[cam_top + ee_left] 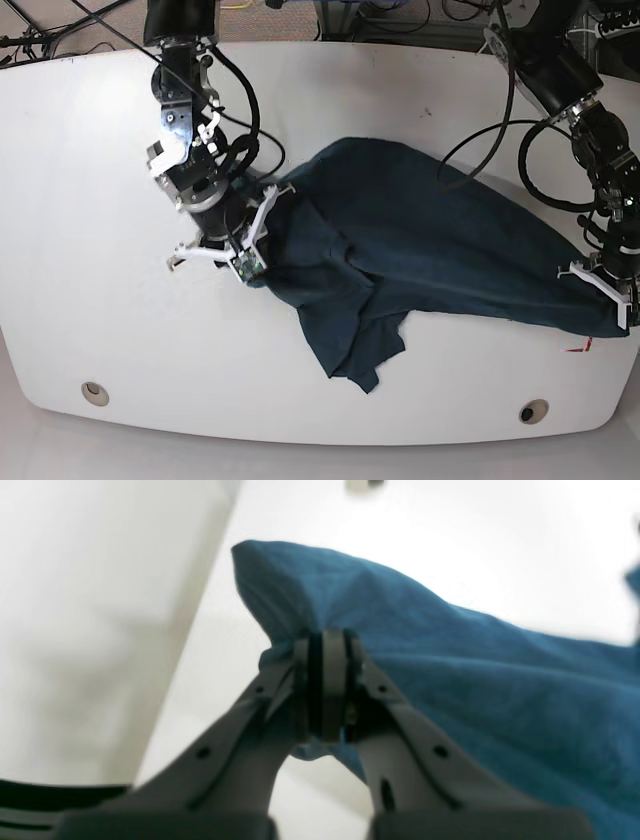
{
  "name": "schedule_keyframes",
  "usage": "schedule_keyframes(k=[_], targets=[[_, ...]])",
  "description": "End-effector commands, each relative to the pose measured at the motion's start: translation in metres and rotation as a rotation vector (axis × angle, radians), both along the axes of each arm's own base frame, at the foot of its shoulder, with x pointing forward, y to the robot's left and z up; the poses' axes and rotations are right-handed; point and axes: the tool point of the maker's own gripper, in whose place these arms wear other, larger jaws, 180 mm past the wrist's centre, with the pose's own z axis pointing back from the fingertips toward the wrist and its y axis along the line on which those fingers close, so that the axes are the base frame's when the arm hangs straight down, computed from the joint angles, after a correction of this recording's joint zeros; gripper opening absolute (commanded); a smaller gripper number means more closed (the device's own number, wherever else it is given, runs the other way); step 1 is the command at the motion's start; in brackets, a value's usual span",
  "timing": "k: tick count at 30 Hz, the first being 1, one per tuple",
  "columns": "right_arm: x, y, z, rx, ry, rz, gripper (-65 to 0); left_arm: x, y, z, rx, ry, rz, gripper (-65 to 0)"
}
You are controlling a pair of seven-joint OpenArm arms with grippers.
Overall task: Fold the T-shirt properly
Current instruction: 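Lift the shirt with both grippers and pull it taut between them, then swing the held shirt across the table, laying it down lengthwise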
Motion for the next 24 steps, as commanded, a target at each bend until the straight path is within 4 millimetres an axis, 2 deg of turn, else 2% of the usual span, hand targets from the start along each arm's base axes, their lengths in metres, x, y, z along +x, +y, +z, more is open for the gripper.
schedule_keyframes(k=[1, 6, 10, 24], targets=[[0.022, -0.011, 0.039, 0.0, -0.124, -0.023, -64.0, 0.01, 0.002, 0.043, 0.029, -0.123, -0.002, -64.7], [0.034, -0.017, 0.06, -0.021, -0.179, -0.024, -63.9, 0.013, -0.003, 0.06, 0.028, -0.17, -0.009, -64.8], [0.033, -0.017, 0.069, -0.035, -0.203, -0.018, -64.2, 0.012, -0.007, 0.06, 0.034, -0.167, -0.017, -64.8], [0.049, -0.035, 0.092, -0.085, -0.25, -0.046, -64.1, 0.024, -0.011, 0.085, 0.03, -0.234, -0.025, -64.9]])
